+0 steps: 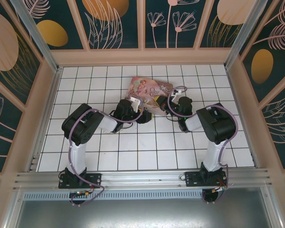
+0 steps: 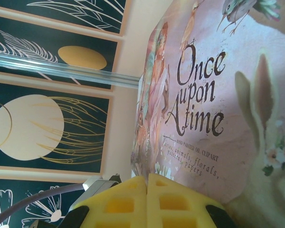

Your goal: Unlock the padlock with the key

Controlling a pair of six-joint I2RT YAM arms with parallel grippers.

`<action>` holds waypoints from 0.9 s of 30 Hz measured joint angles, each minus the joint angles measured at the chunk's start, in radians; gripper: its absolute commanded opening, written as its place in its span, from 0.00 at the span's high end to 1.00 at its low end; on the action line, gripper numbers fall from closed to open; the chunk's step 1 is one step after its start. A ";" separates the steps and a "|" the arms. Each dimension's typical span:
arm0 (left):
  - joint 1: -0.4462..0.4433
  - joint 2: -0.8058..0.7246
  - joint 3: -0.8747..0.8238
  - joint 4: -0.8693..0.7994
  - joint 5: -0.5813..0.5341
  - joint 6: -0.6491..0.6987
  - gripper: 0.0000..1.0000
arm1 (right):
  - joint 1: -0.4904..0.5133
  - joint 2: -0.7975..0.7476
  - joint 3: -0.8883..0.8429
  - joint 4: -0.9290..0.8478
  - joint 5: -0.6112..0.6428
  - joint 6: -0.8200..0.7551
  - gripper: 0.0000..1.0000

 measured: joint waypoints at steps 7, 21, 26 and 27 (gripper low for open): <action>0.000 -0.016 -0.023 0.028 0.019 -0.031 0.36 | 0.000 0.000 0.000 0.000 0.000 0.002 1.00; 0.000 -0.040 -0.049 0.122 0.056 -0.102 0.36 | 0.000 0.008 -0.005 0.024 0.000 0.002 1.00; 0.000 -0.037 -0.049 0.127 0.056 -0.113 0.34 | 0.000 0.009 -0.005 0.026 0.000 0.003 1.00; 0.000 -0.034 -0.049 0.131 0.056 -0.116 0.34 | 0.000 0.009 -0.005 0.026 0.000 0.003 1.00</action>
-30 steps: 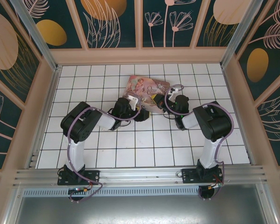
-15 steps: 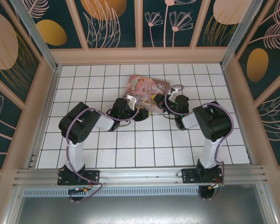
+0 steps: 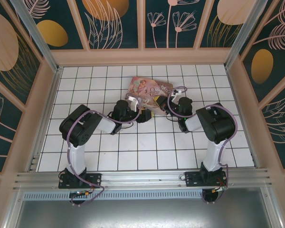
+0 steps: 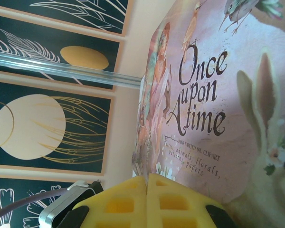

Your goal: Unlock the padlock with the key

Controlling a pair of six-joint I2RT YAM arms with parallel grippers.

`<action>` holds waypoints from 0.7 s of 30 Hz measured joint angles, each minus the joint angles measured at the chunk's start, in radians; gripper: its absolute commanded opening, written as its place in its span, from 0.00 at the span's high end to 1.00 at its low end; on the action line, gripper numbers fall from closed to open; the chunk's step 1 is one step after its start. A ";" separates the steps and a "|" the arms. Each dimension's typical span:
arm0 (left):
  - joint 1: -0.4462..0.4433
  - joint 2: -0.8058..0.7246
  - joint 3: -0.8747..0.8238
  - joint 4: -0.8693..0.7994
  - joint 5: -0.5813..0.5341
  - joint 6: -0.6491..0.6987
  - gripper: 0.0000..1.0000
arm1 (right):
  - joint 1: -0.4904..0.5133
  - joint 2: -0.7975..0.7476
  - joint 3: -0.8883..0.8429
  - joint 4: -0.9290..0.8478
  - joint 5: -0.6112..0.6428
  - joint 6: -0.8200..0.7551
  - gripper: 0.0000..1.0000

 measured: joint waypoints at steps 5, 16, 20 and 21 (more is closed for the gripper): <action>0.000 0.028 0.000 0.023 -0.009 -0.017 0.34 | 0.000 0.000 0.000 0.001 0.000 0.000 1.00; 0.000 0.071 0.000 0.072 -0.017 -0.046 0.40 | 0.000 0.003 0.000 0.007 0.000 0.000 1.00; 0.000 0.080 0.000 0.082 -0.035 -0.055 0.45 | 0.000 0.004 0.000 0.008 0.000 0.000 1.00; 0.000 0.081 0.000 0.085 -0.036 -0.056 0.46 | 0.000 0.004 0.000 0.008 0.000 0.000 1.00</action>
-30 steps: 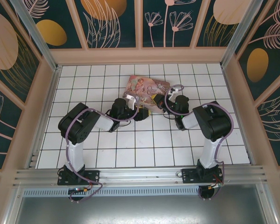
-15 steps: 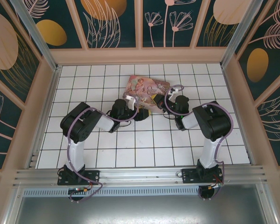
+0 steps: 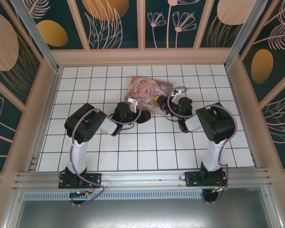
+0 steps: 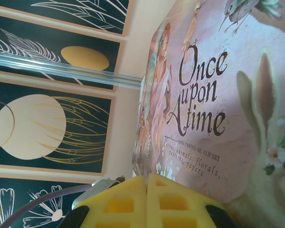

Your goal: Unlock the padlock with the key

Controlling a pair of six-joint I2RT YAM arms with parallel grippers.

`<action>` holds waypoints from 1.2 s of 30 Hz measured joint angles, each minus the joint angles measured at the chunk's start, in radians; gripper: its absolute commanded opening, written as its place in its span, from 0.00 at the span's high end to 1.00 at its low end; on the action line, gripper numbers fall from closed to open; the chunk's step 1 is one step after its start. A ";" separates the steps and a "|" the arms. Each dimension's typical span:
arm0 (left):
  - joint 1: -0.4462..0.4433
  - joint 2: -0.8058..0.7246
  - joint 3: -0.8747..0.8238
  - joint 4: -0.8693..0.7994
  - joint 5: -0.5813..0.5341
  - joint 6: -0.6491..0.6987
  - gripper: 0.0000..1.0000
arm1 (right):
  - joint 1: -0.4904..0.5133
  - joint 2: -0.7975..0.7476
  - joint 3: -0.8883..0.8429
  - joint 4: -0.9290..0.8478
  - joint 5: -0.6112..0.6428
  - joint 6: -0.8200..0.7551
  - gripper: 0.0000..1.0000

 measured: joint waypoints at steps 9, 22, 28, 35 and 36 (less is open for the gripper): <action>0.000 0.001 0.000 0.015 -0.017 -0.011 0.56 | 0.000 0.000 -0.001 0.003 0.000 0.000 1.00; 0.000 0.015 0.014 0.014 -0.040 -0.014 0.69 | 0.000 0.001 -0.003 0.007 0.000 0.000 1.00; 0.002 0.025 0.023 0.010 -0.054 -0.023 0.81 | 0.000 0.001 -0.008 0.016 0.000 0.000 1.00; 0.008 0.026 0.025 0.006 -0.047 -0.064 1.00 | -0.002 -0.010 -0.010 0.002 -0.006 -0.001 1.00; 0.008 0.026 0.025 0.006 -0.046 -0.074 1.00 | -0.002 -0.022 -0.013 -0.015 -0.009 -0.003 1.00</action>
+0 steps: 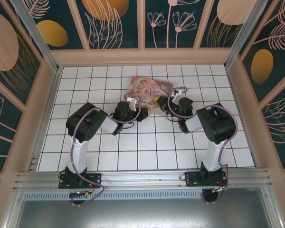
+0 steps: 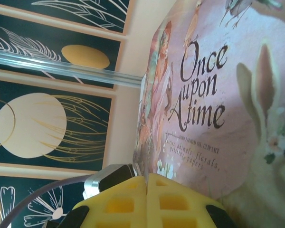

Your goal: Unlock the padlock with the key

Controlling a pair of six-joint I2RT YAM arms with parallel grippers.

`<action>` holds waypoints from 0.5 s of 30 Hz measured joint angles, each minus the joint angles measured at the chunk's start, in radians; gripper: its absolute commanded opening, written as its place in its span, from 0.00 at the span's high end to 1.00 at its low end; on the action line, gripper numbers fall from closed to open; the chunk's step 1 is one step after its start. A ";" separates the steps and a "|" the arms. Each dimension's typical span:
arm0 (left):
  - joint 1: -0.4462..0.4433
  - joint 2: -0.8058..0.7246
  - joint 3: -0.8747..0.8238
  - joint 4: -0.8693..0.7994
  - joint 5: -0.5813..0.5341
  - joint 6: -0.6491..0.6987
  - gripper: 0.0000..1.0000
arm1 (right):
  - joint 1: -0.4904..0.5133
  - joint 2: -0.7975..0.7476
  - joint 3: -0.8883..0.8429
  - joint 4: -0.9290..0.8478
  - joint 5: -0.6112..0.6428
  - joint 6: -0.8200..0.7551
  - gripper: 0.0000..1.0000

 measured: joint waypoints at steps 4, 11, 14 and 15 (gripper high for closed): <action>0.002 -0.003 0.006 -0.013 0.014 -0.049 1.00 | 0.000 -0.110 -0.027 -0.090 -0.017 -0.028 1.00; 0.008 -0.052 0.033 -0.113 0.032 -0.142 1.00 | 0.010 -0.387 -0.159 -0.199 -0.015 -0.108 1.00; 0.016 -0.064 0.038 -0.132 0.045 -0.193 1.00 | 0.027 -0.454 -0.267 -0.205 -0.009 -0.110 1.00; 0.018 -0.064 0.040 -0.135 0.049 -0.209 1.00 | 0.034 -0.464 -0.296 -0.208 -0.007 -0.108 1.00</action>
